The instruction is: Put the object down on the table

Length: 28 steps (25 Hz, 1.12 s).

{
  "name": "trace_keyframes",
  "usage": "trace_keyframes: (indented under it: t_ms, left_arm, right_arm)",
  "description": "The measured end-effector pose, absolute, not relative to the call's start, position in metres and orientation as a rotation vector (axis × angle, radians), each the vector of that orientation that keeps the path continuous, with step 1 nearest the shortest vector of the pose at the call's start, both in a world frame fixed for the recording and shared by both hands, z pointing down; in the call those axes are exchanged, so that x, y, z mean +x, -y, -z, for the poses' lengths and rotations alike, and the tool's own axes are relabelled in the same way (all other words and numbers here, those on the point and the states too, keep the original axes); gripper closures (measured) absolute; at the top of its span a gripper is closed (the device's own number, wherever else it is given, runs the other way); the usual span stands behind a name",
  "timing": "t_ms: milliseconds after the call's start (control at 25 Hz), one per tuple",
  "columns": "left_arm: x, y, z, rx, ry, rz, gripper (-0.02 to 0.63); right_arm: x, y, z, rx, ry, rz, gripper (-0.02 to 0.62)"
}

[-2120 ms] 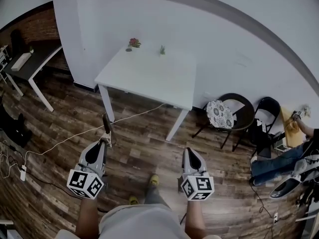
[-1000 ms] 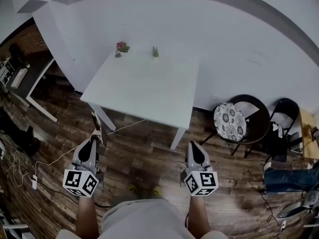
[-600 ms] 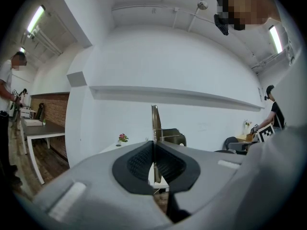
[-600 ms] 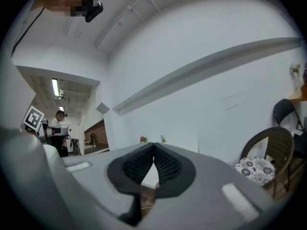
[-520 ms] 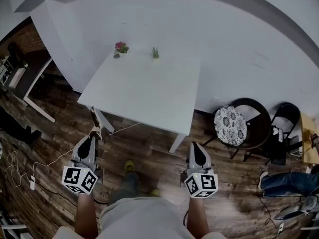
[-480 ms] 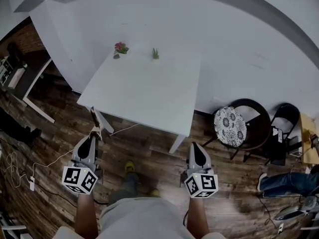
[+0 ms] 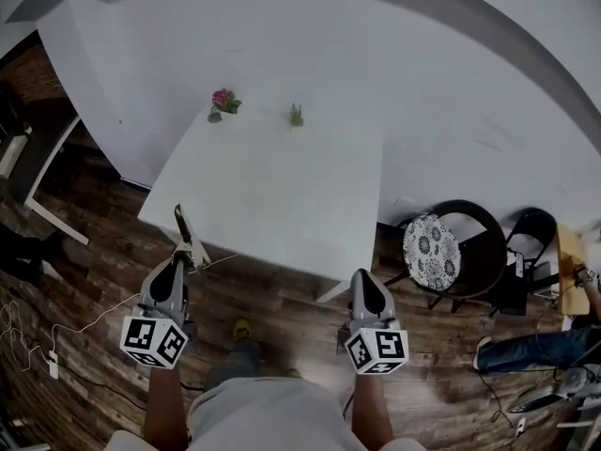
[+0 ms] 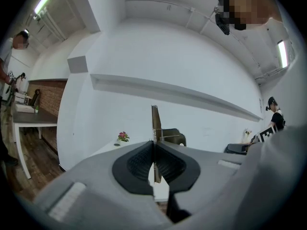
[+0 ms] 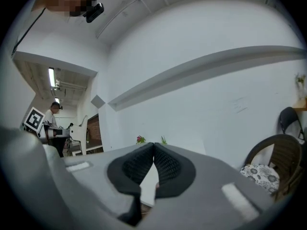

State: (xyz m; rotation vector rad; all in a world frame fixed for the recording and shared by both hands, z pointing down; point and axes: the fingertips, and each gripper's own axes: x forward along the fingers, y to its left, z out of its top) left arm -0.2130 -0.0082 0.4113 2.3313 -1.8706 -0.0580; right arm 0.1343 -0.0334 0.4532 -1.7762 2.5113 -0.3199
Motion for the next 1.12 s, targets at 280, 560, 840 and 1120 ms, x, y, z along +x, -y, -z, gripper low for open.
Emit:
trace_keyframes:
  t_ms: [280,560,840,1120]
  left_arm:
    - [-0.269,0.073,-0.418,2.343,1.782,0.092,0.597]
    - [-0.303,0.126,-0.424,2.373,1.693,0.113,0.597]
    - [-0.302,0.164,-0.426,2.432,1.602,0.089,0.597]
    - [-0.287,0.195,-0.429,2.467,1.552,0.05,0.597]
  right_arm:
    - [0.071,0.084,-0.443,-1.837,-2.508,0.303,0.592]
    - [0.034,0.118,-0.44,-1.911,-2.482,0.29,0.592]
    - [0.03,0.135,-0.446,-1.977,-2.415,0.317,0.592]
    - [0.035,0.161,-0.448,-1.991,-2.387,0.316,0.592]
